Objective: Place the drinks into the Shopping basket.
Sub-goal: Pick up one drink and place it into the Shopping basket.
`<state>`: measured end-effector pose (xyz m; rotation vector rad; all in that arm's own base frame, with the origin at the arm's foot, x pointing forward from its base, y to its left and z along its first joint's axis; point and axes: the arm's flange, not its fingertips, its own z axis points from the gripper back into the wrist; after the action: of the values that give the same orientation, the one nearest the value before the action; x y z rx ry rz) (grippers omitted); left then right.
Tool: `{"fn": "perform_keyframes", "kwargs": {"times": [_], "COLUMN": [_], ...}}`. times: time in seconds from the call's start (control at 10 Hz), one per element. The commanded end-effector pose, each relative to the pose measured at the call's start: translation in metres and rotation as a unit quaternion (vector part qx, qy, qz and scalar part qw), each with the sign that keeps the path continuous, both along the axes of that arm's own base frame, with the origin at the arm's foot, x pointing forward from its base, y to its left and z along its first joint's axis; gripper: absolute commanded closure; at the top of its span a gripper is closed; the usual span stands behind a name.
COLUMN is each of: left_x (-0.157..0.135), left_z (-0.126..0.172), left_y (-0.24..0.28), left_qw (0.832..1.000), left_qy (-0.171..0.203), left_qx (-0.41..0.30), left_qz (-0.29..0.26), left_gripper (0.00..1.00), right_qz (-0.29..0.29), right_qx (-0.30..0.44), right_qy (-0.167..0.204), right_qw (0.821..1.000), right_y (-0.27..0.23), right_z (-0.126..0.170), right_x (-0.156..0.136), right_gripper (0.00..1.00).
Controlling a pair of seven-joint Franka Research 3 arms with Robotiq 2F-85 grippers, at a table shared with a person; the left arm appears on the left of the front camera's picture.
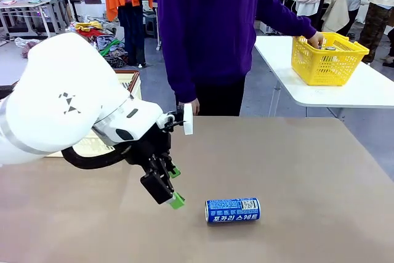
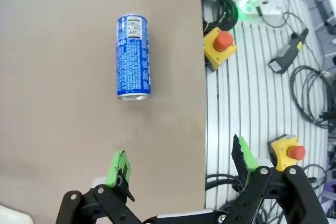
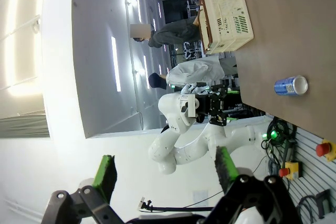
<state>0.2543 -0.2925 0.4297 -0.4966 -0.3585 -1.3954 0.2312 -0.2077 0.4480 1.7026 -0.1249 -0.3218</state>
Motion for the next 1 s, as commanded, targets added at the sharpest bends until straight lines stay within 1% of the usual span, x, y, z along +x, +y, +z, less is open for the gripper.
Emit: {"fn": "perform_keyframes", "kwargs": {"times": [0.0, 0.3, 0.4, 0.5, 0.6, 0.8, 0.9], "left_x": [0.005, 0.007, 0.012, 0.017, 0.021, 0.036, 0.042], "left_z": [0.003, 0.0, 0.0, -0.002, -0.001, -0.002, -0.013], "left_y": [0.009, 0.007, -0.025, -0.061, -0.083, -0.101, -0.111], "left_qw": [1.0, 1.0, 0.999, 0.998, 0.997, 0.995, 0.993], "left_qy": [0.01, 0.005, -0.01, -0.034, -0.047, -0.042, -0.036], "left_qx": [0.012, 0.005, 0.031, 0.046, 0.061, 0.086, 0.102], "left_qz": [0.026, 0.021, 0.035, 0.006, -0.013, -0.036, -0.044], "left_gripper": [0.0, 0.0, 0.0, 0.0, 0.0, 0.0, 0.0], "right_qz": [0.0, 0.0, 0.0, 0.0, 0.0, 0.0, 0.0], "right_qx": [0.007, 0.007, 0.007, 0.007, 0.007, 0.007, 0.007], "right_qy": [0.004, 0.004, 0.004, 0.004, 0.004, 0.004, 0.004], "right_qw": [1.0, 1.0, 1.0, 1.0, 1.0, 1.0, 1.0], "right_y": [-0.001, -0.001, -0.001, -0.001, -0.001, -0.001, -0.001], "right_z": [0.006, 0.006, 0.006, 0.006, 0.006, 0.006, 0.006], "right_x": [-0.001, -0.001, -0.001, -0.001, -0.001, -0.001, -0.001], "right_gripper": [0.0, 0.0, 0.0, 0.0, 0.0, 0.0, 0.0]}}
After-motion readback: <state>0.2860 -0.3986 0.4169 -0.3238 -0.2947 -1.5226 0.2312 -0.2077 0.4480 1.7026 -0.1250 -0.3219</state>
